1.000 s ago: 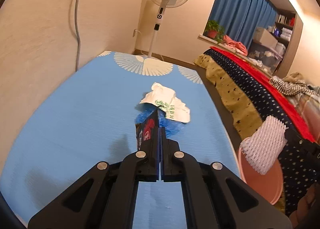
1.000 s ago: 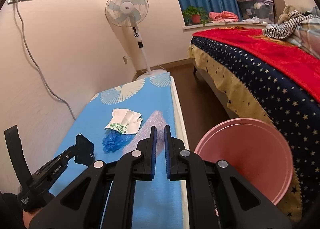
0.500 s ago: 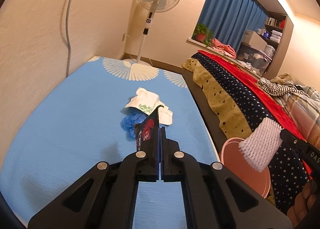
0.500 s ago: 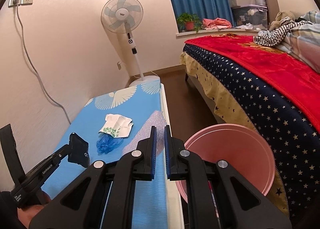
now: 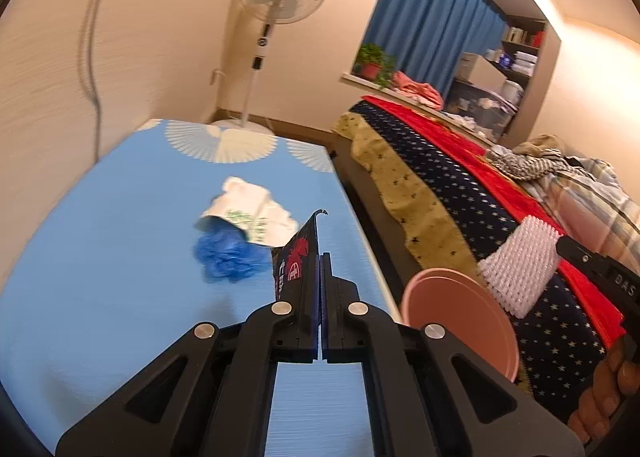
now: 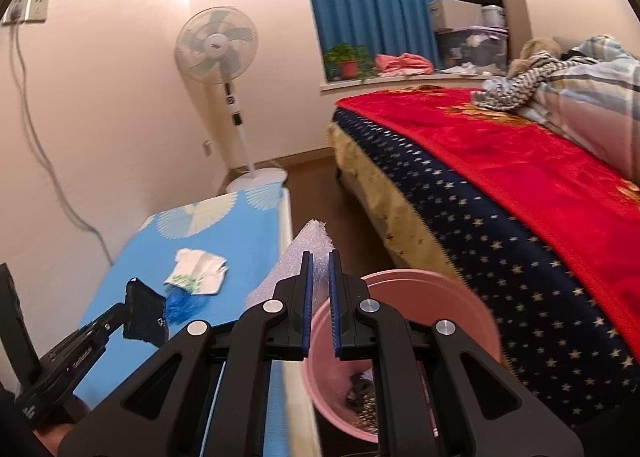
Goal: Collect trash
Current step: 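Carry the black packet and white foam over the pink bin with both tools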
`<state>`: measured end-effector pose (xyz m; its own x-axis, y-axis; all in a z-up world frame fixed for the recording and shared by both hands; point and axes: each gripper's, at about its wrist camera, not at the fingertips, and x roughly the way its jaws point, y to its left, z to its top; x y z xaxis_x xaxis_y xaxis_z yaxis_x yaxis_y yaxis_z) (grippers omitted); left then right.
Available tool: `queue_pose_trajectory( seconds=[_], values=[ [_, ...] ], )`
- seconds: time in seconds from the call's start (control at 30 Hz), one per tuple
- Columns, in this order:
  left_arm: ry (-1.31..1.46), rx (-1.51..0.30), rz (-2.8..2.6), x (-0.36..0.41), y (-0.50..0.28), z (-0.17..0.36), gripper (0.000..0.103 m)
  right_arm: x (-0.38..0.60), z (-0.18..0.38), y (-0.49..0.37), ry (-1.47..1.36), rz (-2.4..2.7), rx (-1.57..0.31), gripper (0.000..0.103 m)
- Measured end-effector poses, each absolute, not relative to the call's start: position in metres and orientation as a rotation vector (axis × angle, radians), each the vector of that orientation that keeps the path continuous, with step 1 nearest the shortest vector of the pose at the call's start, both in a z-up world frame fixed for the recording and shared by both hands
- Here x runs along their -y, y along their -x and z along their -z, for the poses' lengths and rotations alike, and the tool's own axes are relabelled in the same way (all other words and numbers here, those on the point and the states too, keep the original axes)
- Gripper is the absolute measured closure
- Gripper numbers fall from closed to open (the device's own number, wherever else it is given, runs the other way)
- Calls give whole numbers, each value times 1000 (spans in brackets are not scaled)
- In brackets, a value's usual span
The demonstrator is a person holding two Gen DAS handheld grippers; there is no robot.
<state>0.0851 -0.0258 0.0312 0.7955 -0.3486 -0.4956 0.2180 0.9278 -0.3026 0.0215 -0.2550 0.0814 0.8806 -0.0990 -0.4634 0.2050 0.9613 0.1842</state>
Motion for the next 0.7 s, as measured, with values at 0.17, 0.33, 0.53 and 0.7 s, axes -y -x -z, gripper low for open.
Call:
queue_pose_trajectory(
  seconds=[0.17, 0.33, 0.53, 0.7],
  values=[
    [239, -566, 378, 46, -85, -33, 103, 274, -86, -17, -232, 225, -464, 95],
    [238, -568, 450, 73, -84, -33, 103, 290, -87, -12, -229, 286, -460, 95],
    [226, -563, 545, 107, -84, -34, 103, 305, -84, -11, -211, 370, -471, 95],
    [220, -577, 615, 136, -86, -29, 103, 314, -78, -11, -193, 446, -488, 95]
  ],
)
